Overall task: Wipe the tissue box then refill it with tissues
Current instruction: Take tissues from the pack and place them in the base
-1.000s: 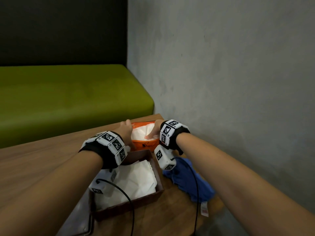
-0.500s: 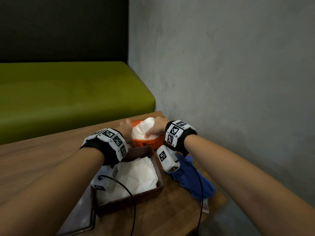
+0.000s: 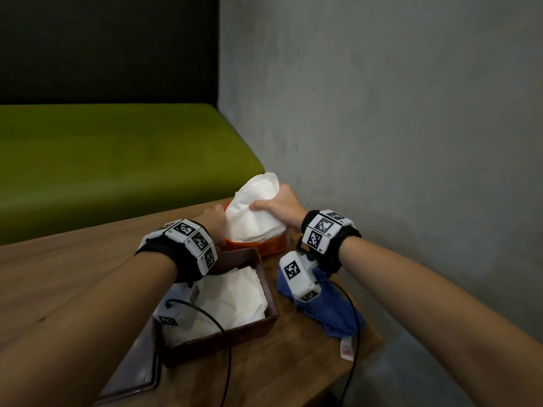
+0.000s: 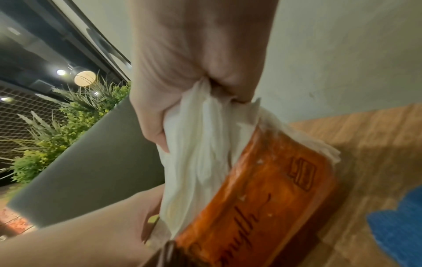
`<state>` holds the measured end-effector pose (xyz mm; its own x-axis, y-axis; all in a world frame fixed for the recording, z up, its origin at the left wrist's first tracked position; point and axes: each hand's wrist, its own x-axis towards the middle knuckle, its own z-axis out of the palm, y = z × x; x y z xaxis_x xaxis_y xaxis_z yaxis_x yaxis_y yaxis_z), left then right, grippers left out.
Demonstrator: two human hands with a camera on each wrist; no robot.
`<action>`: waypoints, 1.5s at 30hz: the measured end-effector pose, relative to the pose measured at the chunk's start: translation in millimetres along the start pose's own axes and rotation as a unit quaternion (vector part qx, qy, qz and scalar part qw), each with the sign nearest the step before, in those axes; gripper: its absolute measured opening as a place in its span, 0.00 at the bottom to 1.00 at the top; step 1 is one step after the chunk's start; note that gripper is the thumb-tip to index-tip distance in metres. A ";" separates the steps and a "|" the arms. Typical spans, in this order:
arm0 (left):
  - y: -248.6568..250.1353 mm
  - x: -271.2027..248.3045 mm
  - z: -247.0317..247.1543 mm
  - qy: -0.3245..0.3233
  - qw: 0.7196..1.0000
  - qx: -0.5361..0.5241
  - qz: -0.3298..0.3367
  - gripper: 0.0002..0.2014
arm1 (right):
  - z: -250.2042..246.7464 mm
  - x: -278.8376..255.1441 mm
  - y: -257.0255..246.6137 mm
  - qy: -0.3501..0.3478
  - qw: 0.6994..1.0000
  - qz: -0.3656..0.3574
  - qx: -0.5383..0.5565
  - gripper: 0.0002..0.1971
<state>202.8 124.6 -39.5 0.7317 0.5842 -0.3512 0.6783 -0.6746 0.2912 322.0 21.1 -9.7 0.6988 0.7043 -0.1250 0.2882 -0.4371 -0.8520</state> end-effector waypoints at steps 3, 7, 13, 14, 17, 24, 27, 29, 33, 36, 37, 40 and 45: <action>-1.7 3.9 1.4 -0.004 1.000 -0.009 -0.006 0.32 | -1.9 0.4 1.6 0.005 0.999 -0.003 0.035 0.29; -5.5 4.7 6.9 0.002 1.000 0.001 -0.023 0.26 | -11.4 -2.4 -4.3 0.023 0.996 0.000 0.084 0.24; -18.2 12.9 5.4 -0.015 0.999 -0.040 -0.001 0.41 | -38.2 -5.5 -27.3 0.069 0.974 -0.019 0.213 0.19; -19.6 11.3 2.2 -0.024 0.999 -0.042 0.011 0.42 | -40.1 -10.0 -33.3 0.066 0.971 -0.029 0.229 0.20; -18.5 -0.8 -16.9 -0.006 0.995 -0.097 0.014 0.37 | -42.3 -22.3 -49.5 0.055 0.957 -0.053 0.279 0.25; -15.5 -90.6 -68.5 0.020 0.761 -0.646 0.058 0.20 | -36.1 -72.5 -85.8 -0.024 0.944 -0.036 0.326 0.34; -16.4 -126.8 -76.2 -0.031 0.687 -0.724 0.053 0.37 | -20.4 -95.5 -79.6 -0.020 0.962 0.023 0.272 0.29; -24.0 -135.6 -63.2 -0.035 0.715 -0.697 0.035 0.31 | -6.5 -105.4 -64.5 -0.035 0.967 0.079 0.241 0.31; -47.9 -151.7 -24.5 -0.061 0.788 -0.613 0.004 0.11 | 22.9 -89.0 -1.7 -0.036 0.975 0.136 0.172 0.49; -48.8 -162.7 -8.4 -0.011 0.806 -0.591 -0.029 0.15 | 24.3 -146.7 -29.8 -0.027 0.993 0.104 0.050 0.30; -48.3 -163.8 -4.8 0.014 0.820 -0.571 -0.038 0.16 | 26.3 -153.9 -32.2 -0.033 0.995 0.094 0.002 0.22; -44.7 -167.5 0.5 0.046 0.852 -0.520 -0.032 0.23 | 26.6 -160.1 -34.6 -0.015 0.995 0.078 -0.065 0.18; -37.9 -161.6 5.8 0.089 0.919 -0.380 -0.053 0.26 | 28.2 -158.4 -33.7 0.010 0.985 0.044 -0.165 0.14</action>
<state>58.5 53.1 1.1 0.6125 0.7386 -0.2816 0.5473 -0.1392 0.8253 183.2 -59.9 24.5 0.7425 0.6456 -0.1785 0.4200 -0.6564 -0.6267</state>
